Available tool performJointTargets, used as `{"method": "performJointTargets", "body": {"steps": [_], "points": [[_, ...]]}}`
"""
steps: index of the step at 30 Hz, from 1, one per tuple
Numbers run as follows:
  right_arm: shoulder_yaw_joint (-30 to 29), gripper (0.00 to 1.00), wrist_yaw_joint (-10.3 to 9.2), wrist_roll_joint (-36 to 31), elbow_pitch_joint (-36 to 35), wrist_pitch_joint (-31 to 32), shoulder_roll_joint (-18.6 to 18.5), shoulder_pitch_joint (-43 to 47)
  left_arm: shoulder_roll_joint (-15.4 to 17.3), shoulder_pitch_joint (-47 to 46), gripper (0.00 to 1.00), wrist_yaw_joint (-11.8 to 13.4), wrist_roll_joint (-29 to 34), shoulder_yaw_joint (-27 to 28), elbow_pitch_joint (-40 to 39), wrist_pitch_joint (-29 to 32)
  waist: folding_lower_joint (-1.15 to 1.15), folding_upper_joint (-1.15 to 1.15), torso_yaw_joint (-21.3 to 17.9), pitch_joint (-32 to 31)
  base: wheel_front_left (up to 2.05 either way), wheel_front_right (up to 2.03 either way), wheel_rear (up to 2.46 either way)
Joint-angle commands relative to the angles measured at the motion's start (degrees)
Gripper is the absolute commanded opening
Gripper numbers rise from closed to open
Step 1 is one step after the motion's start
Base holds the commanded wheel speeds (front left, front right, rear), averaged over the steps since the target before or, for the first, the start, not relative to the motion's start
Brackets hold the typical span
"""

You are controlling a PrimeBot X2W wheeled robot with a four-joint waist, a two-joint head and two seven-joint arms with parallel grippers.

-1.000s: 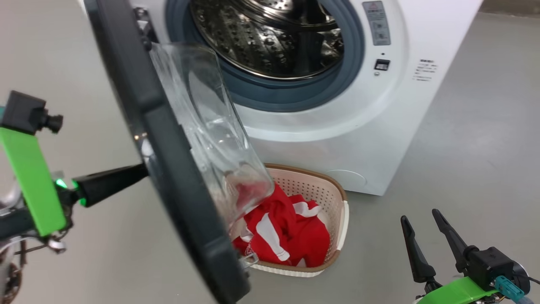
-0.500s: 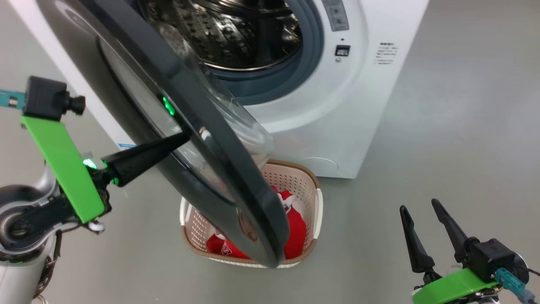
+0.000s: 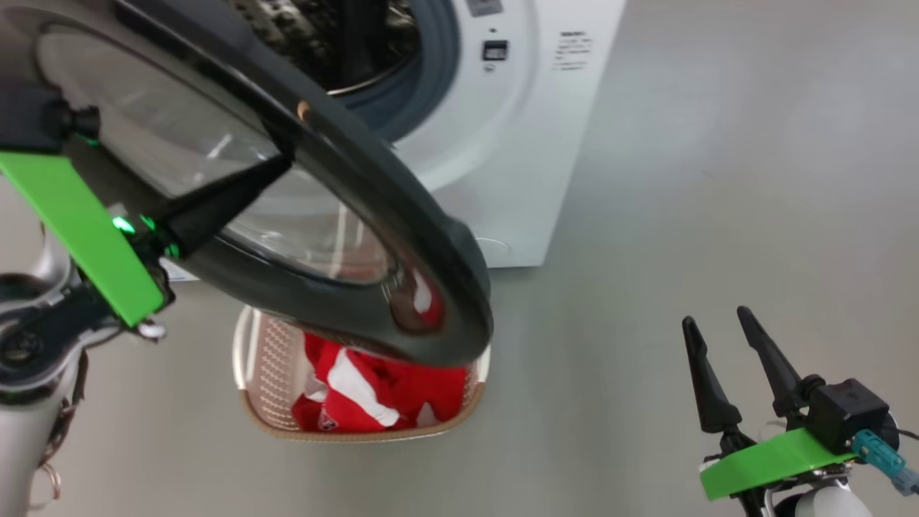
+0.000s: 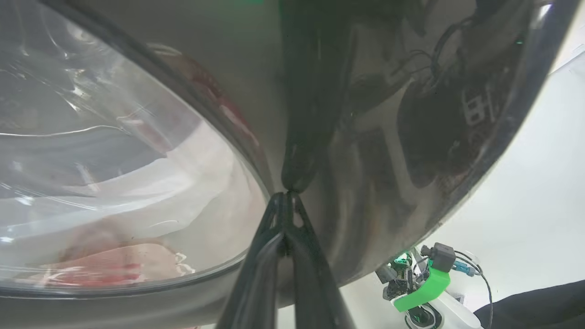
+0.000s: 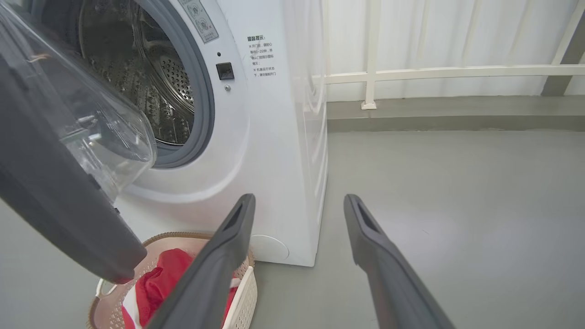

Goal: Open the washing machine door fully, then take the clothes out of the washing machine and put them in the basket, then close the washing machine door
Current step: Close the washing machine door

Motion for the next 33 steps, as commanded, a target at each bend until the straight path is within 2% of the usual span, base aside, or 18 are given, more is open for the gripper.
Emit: {"method": "performJointTargets", "body": {"steps": [1,12,20,27,33], "points": [[1.14,1.0,0.35,0.88,-1.64,-0.37,-0.08,-1.74,2.8,-3.48,0.0,-0.4,-0.07,2.16,-0.79,-1.5,0.0,0.0,-2.83,2.09,0.0,0.0,0.0],[1.69,1.0,0.35,2.48,-1.75,-0.37,-0.08,-2.93,5.67,-8.73,0.0,-0.4,0.8,-0.03,5.59,-11.71,0.0,0.0,-8.58,4.17,0.0,0.0,0.0],[1.72,1.0,0.35,2.79,-1.96,-0.37,-0.08,-2.93,7.73,-11.1,0.0,-0.4,0.41,-1.6,9.93,-17.6,0.0,0.0,-10.63,4.3,0.0,0.0,0.0],[1.28,1.0,0.35,2.5,-1.86,-0.37,-0.07,-2.29,8.59,-11.23,0.0,-0.4,-2.1,-4.67,10.94,-18.95,0.0,0.0,-10.14,3.33,0.0,0.0,0.0],[1.19,1.0,0.35,1.86,-1.69,-0.37,-0.07,-2.09,8.52,-9.72,0.0,-0.4,-3.64,-7.43,9.46,-20.07,0.0,0.0,-8.2,2.2,0.0,0.0,0.0]]}}
